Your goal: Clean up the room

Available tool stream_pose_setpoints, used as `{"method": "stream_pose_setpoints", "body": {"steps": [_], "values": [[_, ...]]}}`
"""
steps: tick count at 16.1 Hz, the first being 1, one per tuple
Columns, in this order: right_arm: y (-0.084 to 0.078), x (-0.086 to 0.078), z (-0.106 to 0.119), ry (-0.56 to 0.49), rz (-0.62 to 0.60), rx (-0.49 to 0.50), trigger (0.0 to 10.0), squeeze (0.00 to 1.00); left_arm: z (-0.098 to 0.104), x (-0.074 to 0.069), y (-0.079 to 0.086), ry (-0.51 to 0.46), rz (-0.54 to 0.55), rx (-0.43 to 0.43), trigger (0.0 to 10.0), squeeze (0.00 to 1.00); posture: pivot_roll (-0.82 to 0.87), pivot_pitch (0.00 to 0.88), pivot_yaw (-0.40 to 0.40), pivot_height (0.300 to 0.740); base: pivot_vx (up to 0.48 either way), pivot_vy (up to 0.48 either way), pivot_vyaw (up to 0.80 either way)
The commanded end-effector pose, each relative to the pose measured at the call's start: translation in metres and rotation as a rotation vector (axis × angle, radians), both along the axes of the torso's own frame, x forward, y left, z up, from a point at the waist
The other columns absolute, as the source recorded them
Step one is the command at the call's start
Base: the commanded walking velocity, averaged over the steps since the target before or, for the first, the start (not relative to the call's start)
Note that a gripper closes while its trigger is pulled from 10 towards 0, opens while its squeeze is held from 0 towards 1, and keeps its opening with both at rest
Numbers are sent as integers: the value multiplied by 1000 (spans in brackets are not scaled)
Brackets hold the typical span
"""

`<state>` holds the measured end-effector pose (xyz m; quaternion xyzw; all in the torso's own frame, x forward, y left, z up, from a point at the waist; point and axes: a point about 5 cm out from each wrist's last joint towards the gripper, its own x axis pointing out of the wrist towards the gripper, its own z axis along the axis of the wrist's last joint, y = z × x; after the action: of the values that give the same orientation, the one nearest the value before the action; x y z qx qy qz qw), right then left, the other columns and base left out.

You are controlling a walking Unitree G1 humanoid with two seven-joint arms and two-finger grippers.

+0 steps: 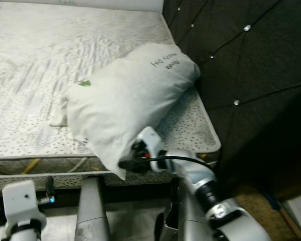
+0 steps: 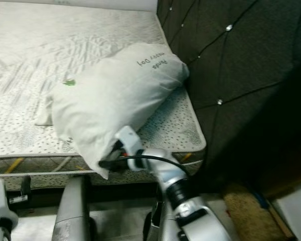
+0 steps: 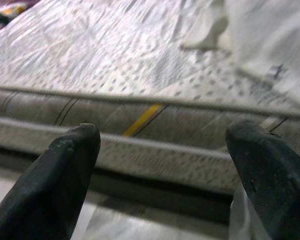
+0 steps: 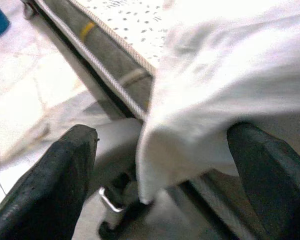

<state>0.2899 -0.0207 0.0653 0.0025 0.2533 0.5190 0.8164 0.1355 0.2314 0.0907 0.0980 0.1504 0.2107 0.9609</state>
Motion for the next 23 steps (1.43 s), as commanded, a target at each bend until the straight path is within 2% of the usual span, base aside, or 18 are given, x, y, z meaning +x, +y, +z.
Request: {"method": "stream_pose_setpoints", "body": {"steps": [1,4,6,8,11,13,14,15,16,17,19,20,22,23], "values": [[5,4,6,14,-17,-2,10000,0,2,-2,-1,8,9,1,10000,0,211,56,-107,536,0,0,0],[29,6,13,7,-81,27,10000,0,0,-6,-1,47,4,5,10000,0,215,61,-103,536,0,0,0],[36,11,13,-7,-193,14,10000,0,-6,-13,4,69,47,-7,10000,0,219,62,-104,536,0,0,0],[39,21,16,-16,-348,-2,10000,0,-5,-14,7,70,68,-13,10000,0,230,65,-115,536,0,0,0],[39,29,26,-32,-368,8,10000,0,-2,-10,7,58,86,-14,10000,0,227,58,-122,536,0,0,0],[28,30,28,-18,-285,44,10000,0,1,-8,6,39,84,-13,10000,0,223,52,-125,536,0,0,0],[14,29,24,-22,-182,24,10000,0,0,-3,7,29,83,-16,10000,0,199,76,-114,536,0,0,0],[0,28,19,-45,-152,-19,10000,0,-2,-3,6,32,81,-20,10000,0,196,71,-114,536,0,0,0],[-29,31,16,-57,-133,-72,10000,0,2,3,5,9,75,-23,10000,0,193,44,-121,536,0,0,0],[-36,29,16,-33,-109,-61,10000,0,2,3,5,12,70,-22,10000,0,179,49,-117,536,0,0,0],[-74,22,12,-18,-16,-110,10000,0,-2,5,4,29,63,-31,10000,0,164,44,-110,536,0,0,0],[-89,24,7,-17,-44,-156,10000,0,-3,7,3,32,50,-34,10000,0,152,37,-102,536,0,0,0],[-92,31,4,-57,-123,-207,10000,0,-5,10,2,40,42,-38,10000,0,151,36,-101,536,0,0,0],[-83,38,9,-93,-185,-185,10000,0,-5,13,2,44,32,-38,10000,0,151,30,-94,536,0,0,0]]}}
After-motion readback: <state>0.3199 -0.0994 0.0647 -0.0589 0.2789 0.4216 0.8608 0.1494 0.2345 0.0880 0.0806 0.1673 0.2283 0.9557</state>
